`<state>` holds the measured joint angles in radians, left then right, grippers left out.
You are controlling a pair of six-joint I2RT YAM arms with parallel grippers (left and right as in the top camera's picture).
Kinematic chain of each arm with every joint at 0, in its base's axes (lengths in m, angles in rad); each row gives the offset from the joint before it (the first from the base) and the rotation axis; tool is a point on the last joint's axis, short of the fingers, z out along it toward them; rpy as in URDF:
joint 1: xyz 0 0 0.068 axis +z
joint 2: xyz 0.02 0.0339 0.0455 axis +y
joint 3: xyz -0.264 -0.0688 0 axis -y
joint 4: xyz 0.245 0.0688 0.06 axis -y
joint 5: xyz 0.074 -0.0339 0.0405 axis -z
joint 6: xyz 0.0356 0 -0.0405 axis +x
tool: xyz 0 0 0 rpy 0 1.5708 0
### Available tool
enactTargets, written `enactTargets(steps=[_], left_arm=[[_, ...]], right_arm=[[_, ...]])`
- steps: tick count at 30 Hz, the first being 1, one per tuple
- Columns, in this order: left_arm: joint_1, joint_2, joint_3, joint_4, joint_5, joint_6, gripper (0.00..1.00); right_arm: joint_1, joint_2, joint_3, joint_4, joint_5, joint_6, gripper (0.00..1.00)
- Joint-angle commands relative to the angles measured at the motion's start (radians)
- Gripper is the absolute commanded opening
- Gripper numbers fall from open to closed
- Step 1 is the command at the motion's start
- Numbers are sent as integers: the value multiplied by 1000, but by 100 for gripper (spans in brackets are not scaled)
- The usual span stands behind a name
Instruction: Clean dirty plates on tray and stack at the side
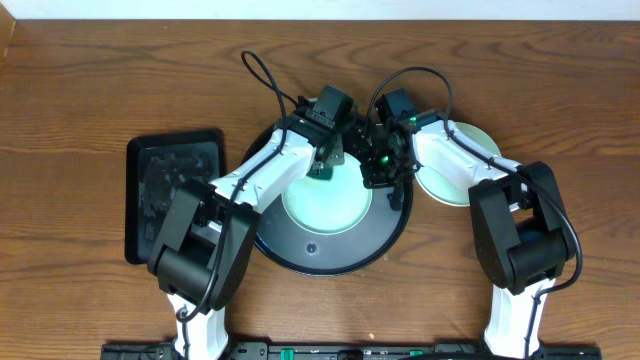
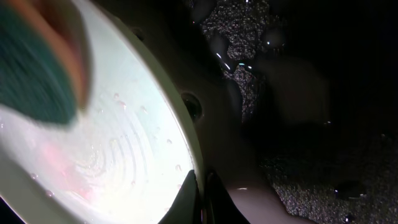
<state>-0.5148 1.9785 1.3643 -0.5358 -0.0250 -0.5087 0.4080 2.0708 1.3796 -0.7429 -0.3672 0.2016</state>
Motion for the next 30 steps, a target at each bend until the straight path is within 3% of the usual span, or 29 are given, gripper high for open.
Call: enactTargets(steps=[1, 4, 8, 11, 16, 18, 24, 30], left_arm=[[-14, 15, -12, -36, 282, 90, 7], [-13, 13, -12, -40, 362, 159, 7], [-4, -2, -12, -51, 306, 187, 7], [15, -29, -3, -79, 151, 174, 8], [63, -111, 24, -179, -233, 59, 8], [91, -154, 24, -200, -293, 58, 7], [209, -262, 24, -286, -301, 58, 8], [347, -306, 24, -408, -204, 63, 7]], right_arm=[[3, 11, -18, -5, 18, 3, 2], [3, 11, -18, -5, 18, 3, 2], [3, 11, -18, -5, 18, 3, 2], [3, 11, -18, -5, 18, 3, 2], [3, 11, -18, -6, 18, 4, 2], [3, 11, -18, -6, 18, 4, 2], [3, 11, -17, -9, 18, 41, 1], [5, -2, 50, -101, 4, 45, 1]])
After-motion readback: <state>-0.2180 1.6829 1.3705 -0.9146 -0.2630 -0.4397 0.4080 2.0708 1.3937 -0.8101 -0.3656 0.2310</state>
